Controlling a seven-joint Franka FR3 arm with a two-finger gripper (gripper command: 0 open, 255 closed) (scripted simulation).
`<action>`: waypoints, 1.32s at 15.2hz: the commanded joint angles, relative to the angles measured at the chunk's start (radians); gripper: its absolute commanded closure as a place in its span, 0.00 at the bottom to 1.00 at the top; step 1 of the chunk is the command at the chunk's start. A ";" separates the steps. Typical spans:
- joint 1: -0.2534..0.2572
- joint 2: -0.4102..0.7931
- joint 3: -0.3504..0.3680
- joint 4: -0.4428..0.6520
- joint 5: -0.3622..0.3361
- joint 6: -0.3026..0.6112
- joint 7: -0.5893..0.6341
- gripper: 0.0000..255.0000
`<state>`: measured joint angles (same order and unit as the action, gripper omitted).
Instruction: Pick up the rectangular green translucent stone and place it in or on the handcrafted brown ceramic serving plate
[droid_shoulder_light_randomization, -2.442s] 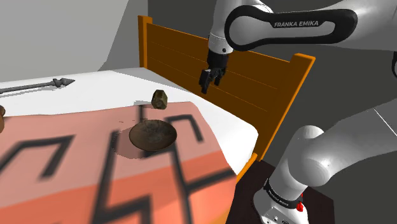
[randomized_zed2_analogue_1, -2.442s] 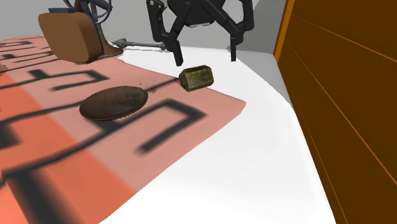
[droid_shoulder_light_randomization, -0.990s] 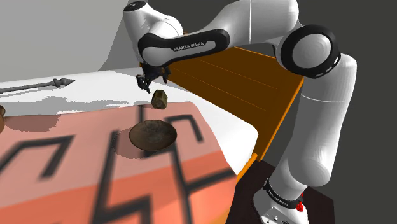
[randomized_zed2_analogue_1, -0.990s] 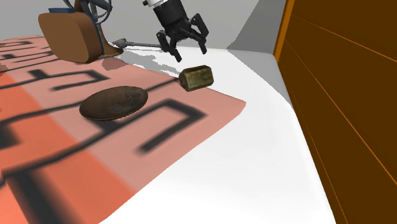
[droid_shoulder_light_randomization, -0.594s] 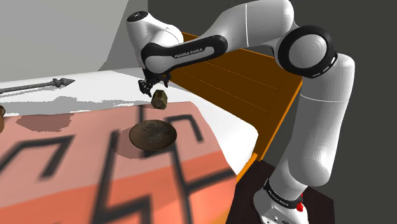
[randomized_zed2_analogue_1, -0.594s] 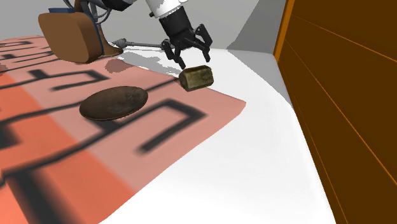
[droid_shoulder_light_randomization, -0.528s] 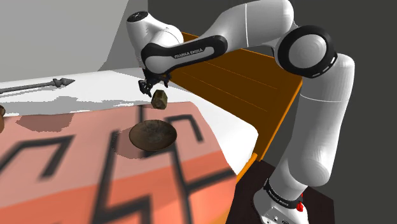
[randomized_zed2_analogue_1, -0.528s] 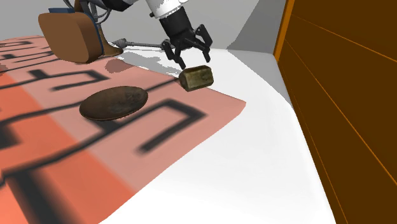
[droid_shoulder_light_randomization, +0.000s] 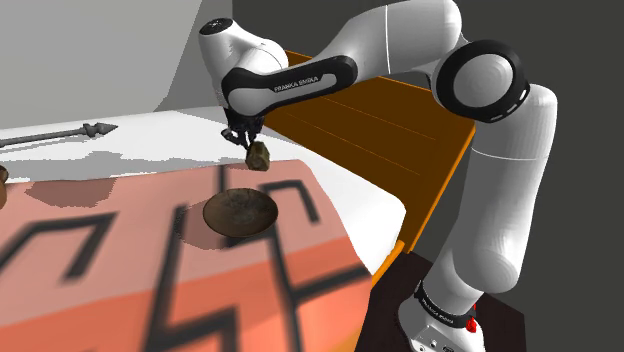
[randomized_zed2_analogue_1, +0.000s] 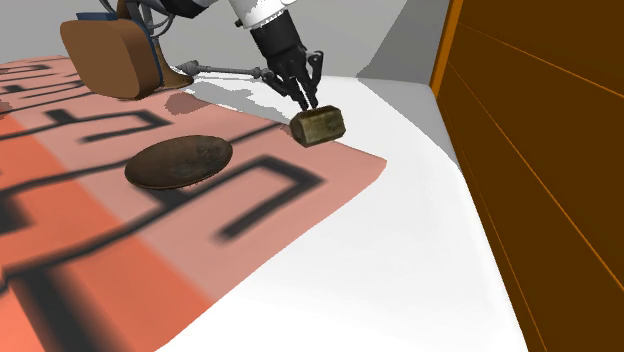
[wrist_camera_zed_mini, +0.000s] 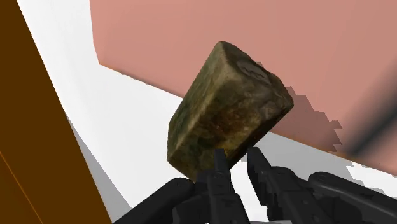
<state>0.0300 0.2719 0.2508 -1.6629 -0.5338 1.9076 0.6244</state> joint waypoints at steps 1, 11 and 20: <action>0.000 0.001 -0.001 -0.001 0.000 -0.001 0.000 1.00; 0.049 0.125 0.001 0.240 0.071 -0.320 0.056 0.00; 0.039 0.154 -0.012 0.208 0.100 -0.334 0.093 0.00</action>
<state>0.0709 0.4253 0.2397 -1.4454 -0.4334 1.5638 0.7150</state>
